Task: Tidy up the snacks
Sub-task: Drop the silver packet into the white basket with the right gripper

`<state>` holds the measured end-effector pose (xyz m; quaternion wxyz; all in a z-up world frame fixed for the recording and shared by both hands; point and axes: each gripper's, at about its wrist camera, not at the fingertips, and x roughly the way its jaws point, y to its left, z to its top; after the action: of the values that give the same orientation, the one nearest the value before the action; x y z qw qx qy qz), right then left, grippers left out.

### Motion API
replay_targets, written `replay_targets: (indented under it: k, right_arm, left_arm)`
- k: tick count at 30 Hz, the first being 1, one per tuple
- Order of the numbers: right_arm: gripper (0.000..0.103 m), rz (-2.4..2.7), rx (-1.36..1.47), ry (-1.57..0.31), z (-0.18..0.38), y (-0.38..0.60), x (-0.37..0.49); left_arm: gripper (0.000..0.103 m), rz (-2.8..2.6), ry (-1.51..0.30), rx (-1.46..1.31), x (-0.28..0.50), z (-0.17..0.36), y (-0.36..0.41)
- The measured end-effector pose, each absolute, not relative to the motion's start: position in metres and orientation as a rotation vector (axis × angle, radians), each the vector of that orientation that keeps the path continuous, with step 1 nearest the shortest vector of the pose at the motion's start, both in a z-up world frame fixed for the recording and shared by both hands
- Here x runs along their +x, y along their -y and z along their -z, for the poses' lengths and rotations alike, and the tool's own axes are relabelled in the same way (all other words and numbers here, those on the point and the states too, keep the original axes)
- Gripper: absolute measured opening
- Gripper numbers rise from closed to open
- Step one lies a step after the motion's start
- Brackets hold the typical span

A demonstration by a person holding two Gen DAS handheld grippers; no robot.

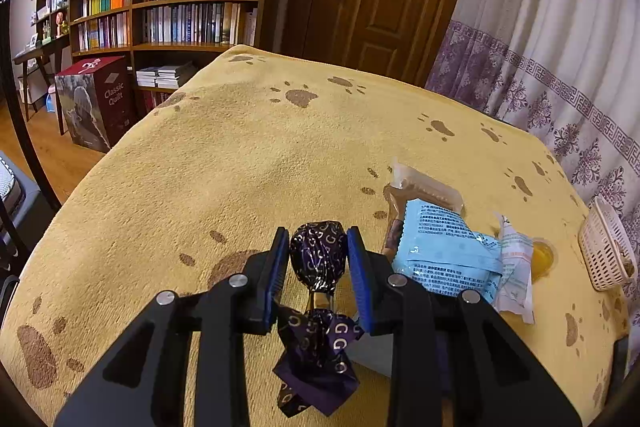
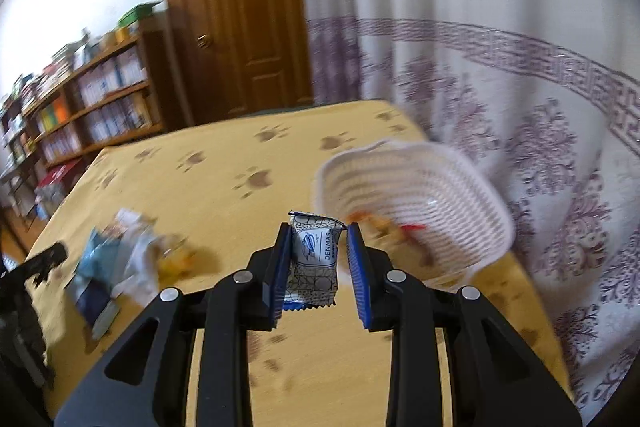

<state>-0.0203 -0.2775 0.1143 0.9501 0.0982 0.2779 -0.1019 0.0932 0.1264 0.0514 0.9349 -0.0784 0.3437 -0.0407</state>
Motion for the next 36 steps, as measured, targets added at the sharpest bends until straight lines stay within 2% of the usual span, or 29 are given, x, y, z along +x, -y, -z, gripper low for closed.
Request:
replay_targets:
  k: [10,12,13,15,25,36]
  right_arm:
    - [0.029,0.342,0.28,-0.561,-0.11,0.349,-0.01]
    - [0.034,0.36,0.297,-0.563,-0.106,0.359,-0.007]
    - [0.043,0.368,0.312,-0.564,-0.104,0.365,-0.006]
    - [0.053,0.378,0.332,-0.559,-0.101,0.37,-0.006]
    - [0.054,0.345,0.385,-0.518,-0.096,0.372,-0.036]
    - [0.054,0.258,0.435,-0.519,-0.08,0.349,-0.069]
  left_arm:
    - [0.03,0.09,-0.69,-0.155,0.08,-0.064,-0.12]
    - [0.03,0.094,-0.683,-0.147,0.077,-0.068,-0.116]
    - [0.03,0.096,-0.68,-0.144,0.076,-0.07,-0.115]
    - [0.03,0.102,-0.672,-0.134,0.073,-0.075,-0.109]
    - [0.03,0.143,-0.63,-0.081,0.065,-0.1,-0.075]
    - [0.03,0.258,-0.591,0.015,0.062,-0.125,0.001]
